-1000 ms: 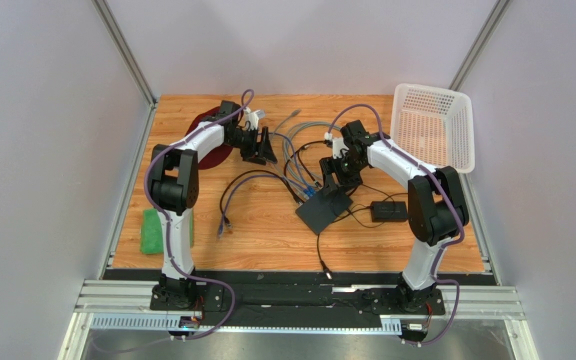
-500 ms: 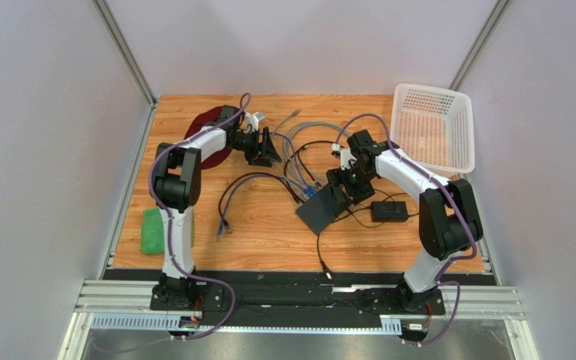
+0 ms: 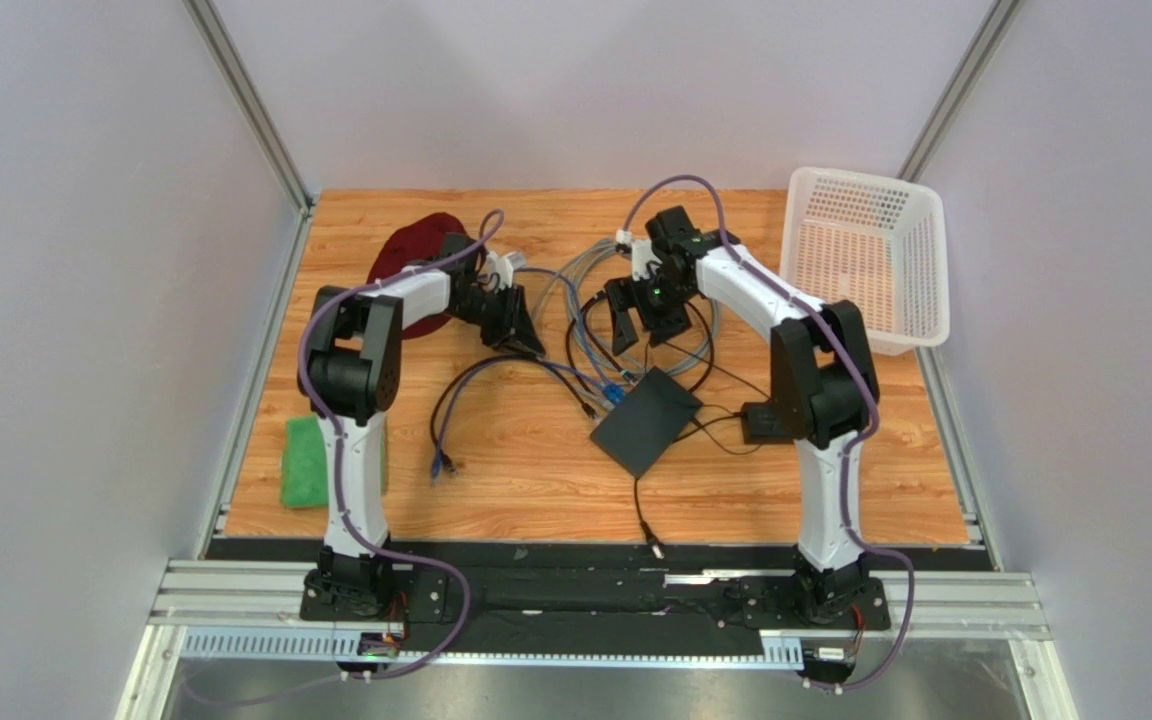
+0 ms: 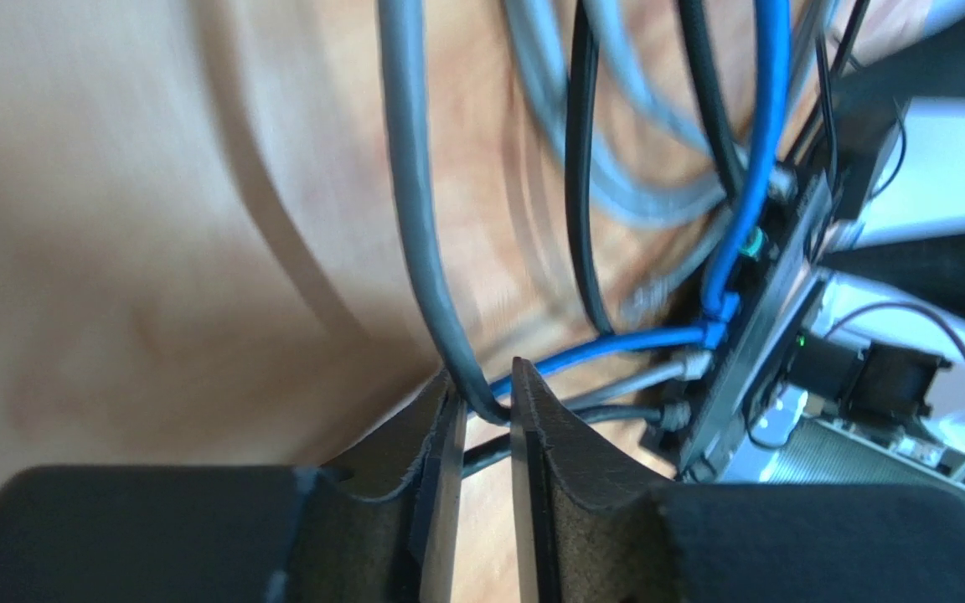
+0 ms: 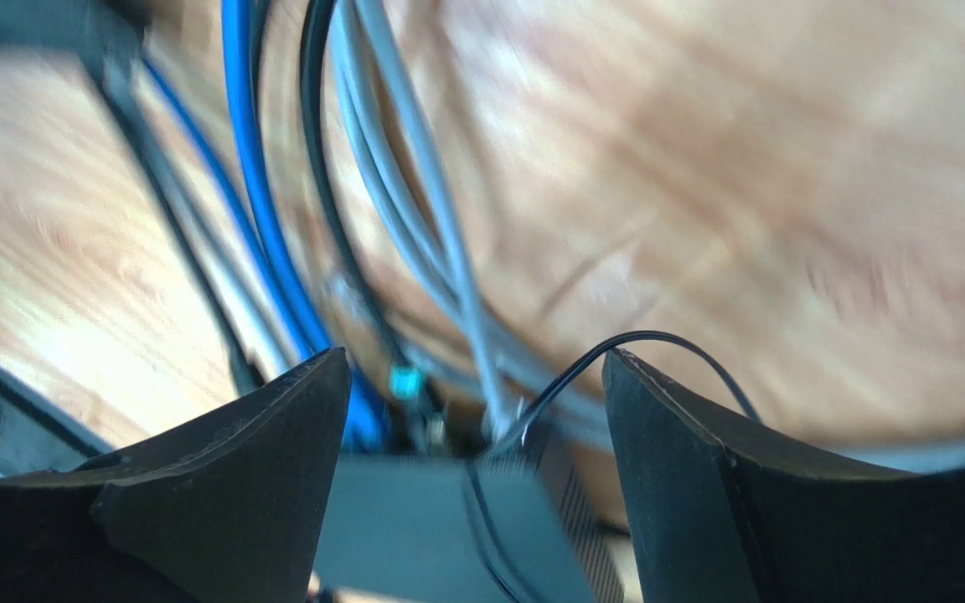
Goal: Pull the plug from the switch port
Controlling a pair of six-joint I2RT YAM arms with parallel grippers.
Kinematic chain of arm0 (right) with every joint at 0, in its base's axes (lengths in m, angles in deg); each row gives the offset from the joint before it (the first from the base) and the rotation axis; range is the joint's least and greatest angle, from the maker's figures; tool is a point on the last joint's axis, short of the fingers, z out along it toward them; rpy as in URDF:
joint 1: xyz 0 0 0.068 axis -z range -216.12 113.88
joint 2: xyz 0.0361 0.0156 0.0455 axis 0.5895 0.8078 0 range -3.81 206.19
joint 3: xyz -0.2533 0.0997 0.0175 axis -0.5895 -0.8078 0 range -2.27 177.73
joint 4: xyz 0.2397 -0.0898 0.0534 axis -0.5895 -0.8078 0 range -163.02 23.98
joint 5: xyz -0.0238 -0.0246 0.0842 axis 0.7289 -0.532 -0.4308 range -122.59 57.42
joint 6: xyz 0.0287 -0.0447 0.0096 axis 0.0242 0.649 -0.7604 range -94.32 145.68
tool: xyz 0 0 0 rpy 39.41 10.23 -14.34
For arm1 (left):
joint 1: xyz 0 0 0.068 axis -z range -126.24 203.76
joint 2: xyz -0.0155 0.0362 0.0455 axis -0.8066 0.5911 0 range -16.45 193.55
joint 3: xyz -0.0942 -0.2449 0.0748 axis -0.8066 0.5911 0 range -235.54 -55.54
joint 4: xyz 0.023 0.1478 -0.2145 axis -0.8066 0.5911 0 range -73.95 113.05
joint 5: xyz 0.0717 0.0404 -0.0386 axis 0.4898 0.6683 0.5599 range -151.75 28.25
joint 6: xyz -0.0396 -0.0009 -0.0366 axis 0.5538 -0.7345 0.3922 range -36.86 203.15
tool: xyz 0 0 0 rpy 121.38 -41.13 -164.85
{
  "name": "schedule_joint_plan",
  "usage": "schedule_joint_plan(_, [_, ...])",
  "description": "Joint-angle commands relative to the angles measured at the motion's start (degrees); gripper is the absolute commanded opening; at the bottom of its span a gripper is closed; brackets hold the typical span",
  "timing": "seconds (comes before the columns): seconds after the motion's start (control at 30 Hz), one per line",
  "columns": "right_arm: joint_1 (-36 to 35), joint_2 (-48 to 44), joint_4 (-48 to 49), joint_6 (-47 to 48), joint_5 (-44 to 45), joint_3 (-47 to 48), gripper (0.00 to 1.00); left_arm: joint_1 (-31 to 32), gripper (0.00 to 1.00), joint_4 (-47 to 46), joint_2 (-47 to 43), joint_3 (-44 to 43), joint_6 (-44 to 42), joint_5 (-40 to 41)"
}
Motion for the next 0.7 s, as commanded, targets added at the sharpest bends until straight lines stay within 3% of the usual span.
schedule_joint_plan(0.0, [-2.9, 3.6, 2.2, 0.4, -1.2, 8.4, 0.77, -1.8, 0.24, 0.7, -10.7, 7.3, -1.3, 0.6])
schedule_joint_plan(0.13, [-2.8, 1.3, 1.3, 2.5, 3.2, 7.9, 0.79, -3.3, 0.22, -0.4, -16.4, 13.2, -0.9, 3.4])
schedule_joint_plan(0.17, [-2.7, -0.4, 1.4, 3.4, 4.7, 6.6, 0.79, -3.5, 0.25, -0.7, -18.1, 13.7, -0.8, 4.1])
schedule_joint_plan(0.2, [-2.6, -4.6, 1.4, 4.0, 7.3, 2.6, 0.79, -3.7, 0.38, -0.7, -18.7, 14.2, -0.8, 4.6])
schedule_joint_plan(0.33, [-1.8, -15.9, -0.2, 7.6, 9.6, -9.5, 0.80, -3.7, 0.55, 0.2, -19.2, 13.0, -1.0, 4.7])
schedule_joint_plan(0.5, [-1.7, -25.4, -5.6, 14.1, 6.7, -22.1, 0.78, -3.7, 0.59, 1.5, -17.4, 11.1, -1.8, 4.4])
schedule_joint_plan(0.67, [-1.6, -32.3, -6.2, 14.6, 4.5, -32.4, 0.77, -3.7, 0.59, 0.2, -16.9, 12.2, -1.9, 0.7])
